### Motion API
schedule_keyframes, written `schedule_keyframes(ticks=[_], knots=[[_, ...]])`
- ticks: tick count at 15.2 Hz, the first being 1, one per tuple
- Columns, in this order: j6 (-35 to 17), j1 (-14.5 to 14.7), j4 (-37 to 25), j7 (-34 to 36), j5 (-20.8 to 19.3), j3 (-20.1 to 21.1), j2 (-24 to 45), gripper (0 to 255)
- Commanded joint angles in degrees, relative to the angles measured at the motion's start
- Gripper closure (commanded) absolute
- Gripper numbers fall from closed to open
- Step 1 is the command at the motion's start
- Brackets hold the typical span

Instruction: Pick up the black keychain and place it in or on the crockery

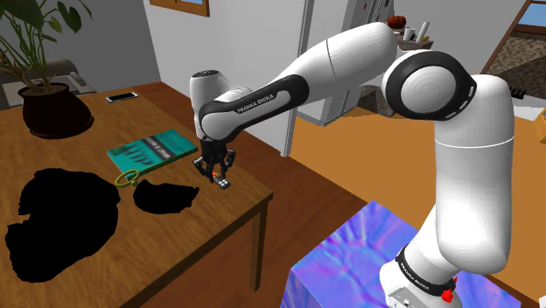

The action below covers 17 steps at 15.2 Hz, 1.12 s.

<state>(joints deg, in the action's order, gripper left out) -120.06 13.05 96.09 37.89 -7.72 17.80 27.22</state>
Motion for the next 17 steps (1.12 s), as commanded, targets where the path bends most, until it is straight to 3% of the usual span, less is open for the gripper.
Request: schedule_keyframes(ticks=[1, 17], knots=[[0.00, 0.04, 0.32, 0.02, 0.03, 0.01, 0.23, 255], [9.84, -0.35, -5.64, -0.93, 1.57, 0.76, -3.83, 255]])
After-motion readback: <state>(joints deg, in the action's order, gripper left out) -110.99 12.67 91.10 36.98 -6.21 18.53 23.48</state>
